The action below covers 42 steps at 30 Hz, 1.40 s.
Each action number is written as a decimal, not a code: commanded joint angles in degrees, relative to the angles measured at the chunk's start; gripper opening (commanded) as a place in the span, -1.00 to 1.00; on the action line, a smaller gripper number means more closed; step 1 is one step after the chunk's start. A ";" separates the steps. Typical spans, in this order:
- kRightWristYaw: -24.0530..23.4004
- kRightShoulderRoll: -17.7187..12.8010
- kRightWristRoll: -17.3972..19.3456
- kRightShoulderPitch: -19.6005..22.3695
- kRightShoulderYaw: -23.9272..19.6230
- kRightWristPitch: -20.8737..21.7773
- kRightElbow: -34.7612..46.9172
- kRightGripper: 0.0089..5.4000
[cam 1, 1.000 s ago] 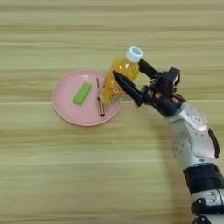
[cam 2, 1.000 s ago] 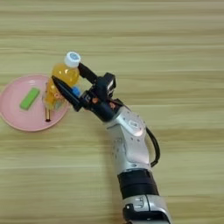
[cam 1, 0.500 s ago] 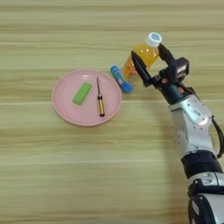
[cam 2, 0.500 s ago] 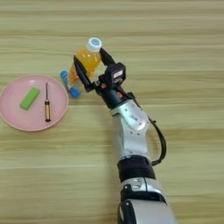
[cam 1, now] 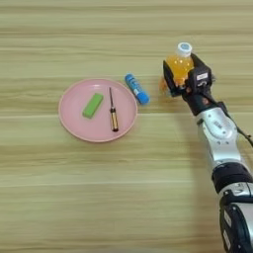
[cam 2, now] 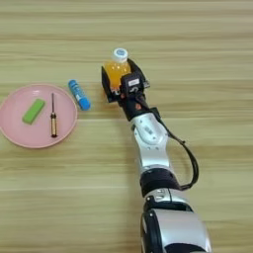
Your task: Move the objects on the table
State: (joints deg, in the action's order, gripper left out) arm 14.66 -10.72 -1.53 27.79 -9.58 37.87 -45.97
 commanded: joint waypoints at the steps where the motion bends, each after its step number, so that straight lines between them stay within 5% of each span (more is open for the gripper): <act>1: -4.41 -2.80 -0.50 7.03 -0.63 -0.09 0.95 0.27; 21: -8.99 -4.59 -1.11 9.02 0.83 -2.40 -4.50 0.27; 37: -9.06 -4.67 -0.71 9.28 1.01 -2.41 -4.96 0.96; 42: -9.19 -4.66 -0.65 9.43 0.95 -2.27 -5.08 0.98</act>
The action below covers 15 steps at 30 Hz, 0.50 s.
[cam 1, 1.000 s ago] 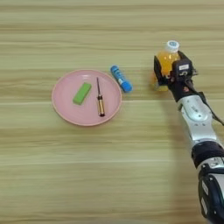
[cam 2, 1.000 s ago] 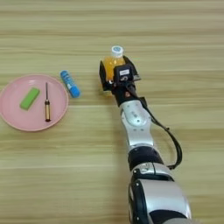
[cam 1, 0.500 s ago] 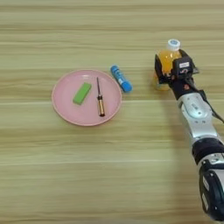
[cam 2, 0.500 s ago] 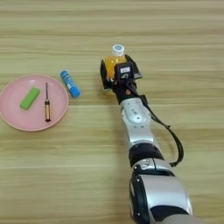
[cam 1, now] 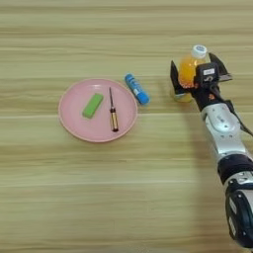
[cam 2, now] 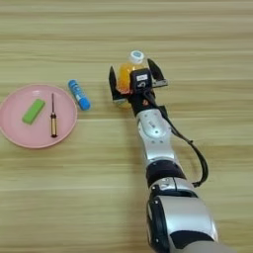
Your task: Move the objects on the table
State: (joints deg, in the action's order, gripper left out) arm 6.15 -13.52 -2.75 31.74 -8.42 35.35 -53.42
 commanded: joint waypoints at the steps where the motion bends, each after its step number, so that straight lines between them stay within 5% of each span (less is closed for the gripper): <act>1: -0.73 -1.86 0.62 5.54 -0.26 0.31 2.40 0.98; 15: -0.40 -1.08 3.66 4.72 -1.67 7.49 6.73 0.98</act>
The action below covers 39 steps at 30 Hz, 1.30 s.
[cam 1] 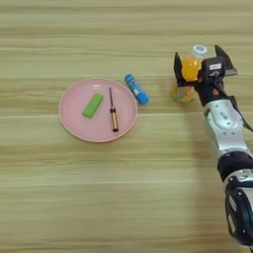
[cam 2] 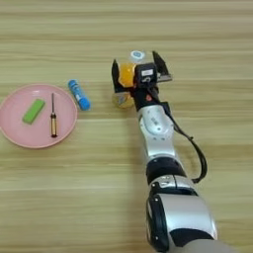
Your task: Move the objects on the table
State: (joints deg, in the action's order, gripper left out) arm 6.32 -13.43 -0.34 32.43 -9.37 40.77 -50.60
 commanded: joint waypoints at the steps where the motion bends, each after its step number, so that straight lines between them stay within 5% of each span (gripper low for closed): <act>1: -0.35 -1.03 1.77 3.89 -0.93 2.87 4.32 0.98; 7: 1.13 -0.76 3.65 3.01 -0.84 7.48 7.09 0.98; 11: 7.72 0.57 7.24 0.09 2.46 13.28 13.44 0.98; 15: 16.75 1.44 11.44 -3.13 7.65 14.00 18.19 0.98; 22: 31.01 1.33 18.95 -7.21 13.47 8.02 23.83 0.98; 27: 38.70 0.52 18.20 -10.13 16.95 4.76 25.83 0.98; 31: 40.61 0.30 15.45 -10.95 18.16 2.26 25.17 0.98; 39: 41.70 0.62 15.33 -11.69 19.06 -9.95 30.11 0.98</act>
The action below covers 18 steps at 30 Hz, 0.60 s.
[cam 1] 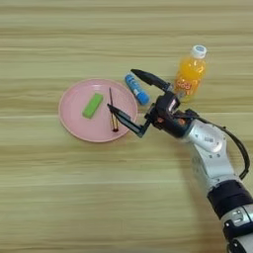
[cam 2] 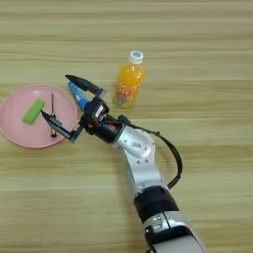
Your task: Move the objects on the table
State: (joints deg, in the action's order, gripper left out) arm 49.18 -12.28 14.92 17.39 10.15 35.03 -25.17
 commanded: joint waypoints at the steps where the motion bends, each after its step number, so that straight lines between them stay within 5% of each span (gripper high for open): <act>1: -1.01 -0.60 0.20 3.28 -0.59 -5.40 5.27 0.98; 5: 0.12 -1.57 -0.06 2.65 0.05 -11.18 7.84 0.98; 18: -1.17 -1.35 -11.95 5.50 4.78 -19.60 10.40 0.98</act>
State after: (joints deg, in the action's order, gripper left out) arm 49.05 -13.53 3.31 18.04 14.91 17.42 -17.00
